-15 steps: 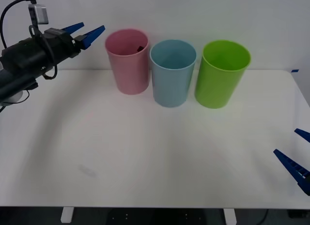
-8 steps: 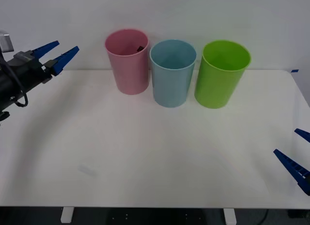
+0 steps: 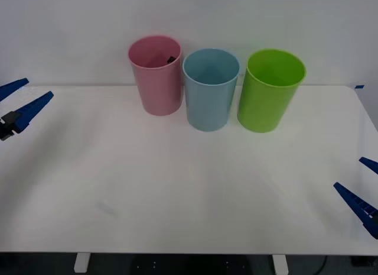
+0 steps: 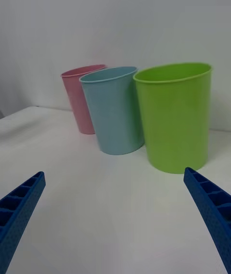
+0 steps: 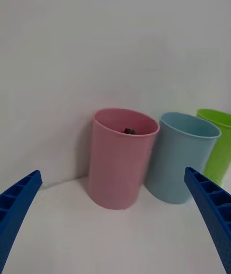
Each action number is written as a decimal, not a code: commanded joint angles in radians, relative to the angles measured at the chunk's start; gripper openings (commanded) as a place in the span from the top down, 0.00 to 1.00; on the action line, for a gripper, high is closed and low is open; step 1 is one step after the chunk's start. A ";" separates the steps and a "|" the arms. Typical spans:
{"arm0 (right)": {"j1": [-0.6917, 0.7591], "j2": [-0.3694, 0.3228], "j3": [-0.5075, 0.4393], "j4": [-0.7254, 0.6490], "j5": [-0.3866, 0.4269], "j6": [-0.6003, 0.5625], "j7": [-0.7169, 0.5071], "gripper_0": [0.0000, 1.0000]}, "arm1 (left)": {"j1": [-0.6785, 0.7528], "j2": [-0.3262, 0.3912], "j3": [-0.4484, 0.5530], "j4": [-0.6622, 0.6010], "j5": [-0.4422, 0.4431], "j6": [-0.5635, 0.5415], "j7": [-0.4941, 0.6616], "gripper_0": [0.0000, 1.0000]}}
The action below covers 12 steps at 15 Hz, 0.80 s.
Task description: Grasp the object on the table and drop it into the matching bin: aluminum can to the light blue bin, PET bottle to the pink bin.
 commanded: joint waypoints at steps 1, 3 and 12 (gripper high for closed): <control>0.000 0.000 0.000 0.000 0.000 0.000 0.000 0.00 | 0.078 0.004 0.065 0.000 0.008 -0.064 -0.026 0.00; 0.000 0.000 0.000 0.000 0.000 0.000 0.000 0.00 | 0.133 0.007 0.089 0.000 0.020 -0.078 -0.092 0.00; 0.000 0.000 0.000 0.000 0.000 0.000 0.000 0.00 | 0.338 0.039 0.138 0.000 0.094 -0.113 -0.214 0.00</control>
